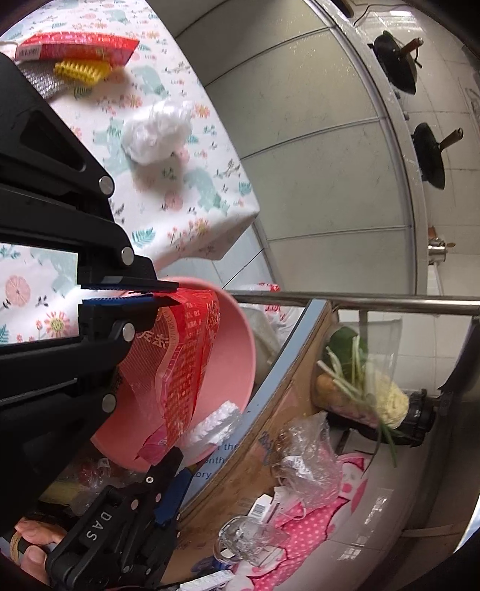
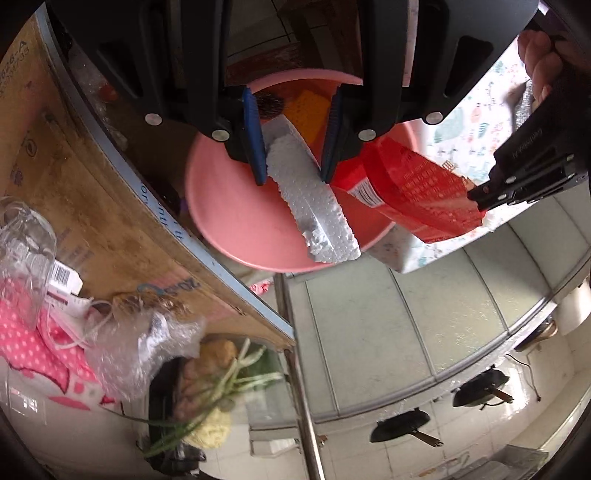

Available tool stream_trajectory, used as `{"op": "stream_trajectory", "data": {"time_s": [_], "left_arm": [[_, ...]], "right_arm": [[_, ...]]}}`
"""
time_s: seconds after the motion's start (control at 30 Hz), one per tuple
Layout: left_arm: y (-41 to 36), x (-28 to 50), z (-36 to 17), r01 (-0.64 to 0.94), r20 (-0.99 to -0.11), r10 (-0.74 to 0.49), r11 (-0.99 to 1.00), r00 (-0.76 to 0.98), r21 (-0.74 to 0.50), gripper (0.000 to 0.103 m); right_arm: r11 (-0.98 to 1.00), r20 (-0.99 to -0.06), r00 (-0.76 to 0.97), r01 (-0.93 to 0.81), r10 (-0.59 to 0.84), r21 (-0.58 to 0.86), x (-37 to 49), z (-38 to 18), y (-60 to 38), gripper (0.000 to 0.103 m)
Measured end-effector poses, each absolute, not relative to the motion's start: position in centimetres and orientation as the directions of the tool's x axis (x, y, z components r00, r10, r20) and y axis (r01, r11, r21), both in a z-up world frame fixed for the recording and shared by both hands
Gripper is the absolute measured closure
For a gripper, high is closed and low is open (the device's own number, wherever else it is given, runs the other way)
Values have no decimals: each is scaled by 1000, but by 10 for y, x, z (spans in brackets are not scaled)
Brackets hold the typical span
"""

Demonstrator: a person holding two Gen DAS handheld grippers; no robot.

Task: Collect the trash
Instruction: 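Carry the red bag and foam strip with both tools over the pink bucket, then open both tools inside the pink bucket to drop the items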

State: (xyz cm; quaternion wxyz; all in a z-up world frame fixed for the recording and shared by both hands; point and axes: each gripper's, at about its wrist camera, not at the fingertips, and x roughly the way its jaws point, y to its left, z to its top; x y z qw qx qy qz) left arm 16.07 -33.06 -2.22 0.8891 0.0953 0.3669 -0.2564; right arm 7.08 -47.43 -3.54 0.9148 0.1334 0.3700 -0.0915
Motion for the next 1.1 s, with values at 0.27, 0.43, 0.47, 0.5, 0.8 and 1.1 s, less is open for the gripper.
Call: {"op": "stream_trajectory", "data": {"time_s": [0.27, 0.43, 0.47, 0.5, 0.8, 1.1], "left_arm": [[-355, 161, -47, 565, -730, -402, 825, 552, -26, 101], [-367, 161, -53, 578, -736, -402, 816, 544, -19, 101], [-369, 161, -54, 579, -737, -403, 815, 543, -19, 101], [-370, 161, -54, 579, -737, -404, 815, 542, -21, 101], [-376, 163, -51, 585, -731, -428, 810, 531, -50, 81], [-369, 156, -37, 579, -702, -445, 813, 556, -57, 62]], "right_arm": [[940, -730, 679, 295, -77, 174, 75, -56, -488, 72], [939, -737, 672, 298, -76, 174, 80, -62, -493, 72], [939, -735, 674, 295, -75, 175, 81, -62, -493, 72], [940, -735, 674, 294, -75, 174, 82, -62, -493, 72], [940, -737, 671, 298, -80, 169, 82, -61, -494, 70], [944, -728, 681, 285, -78, 166, 79, -53, -489, 60]]}}
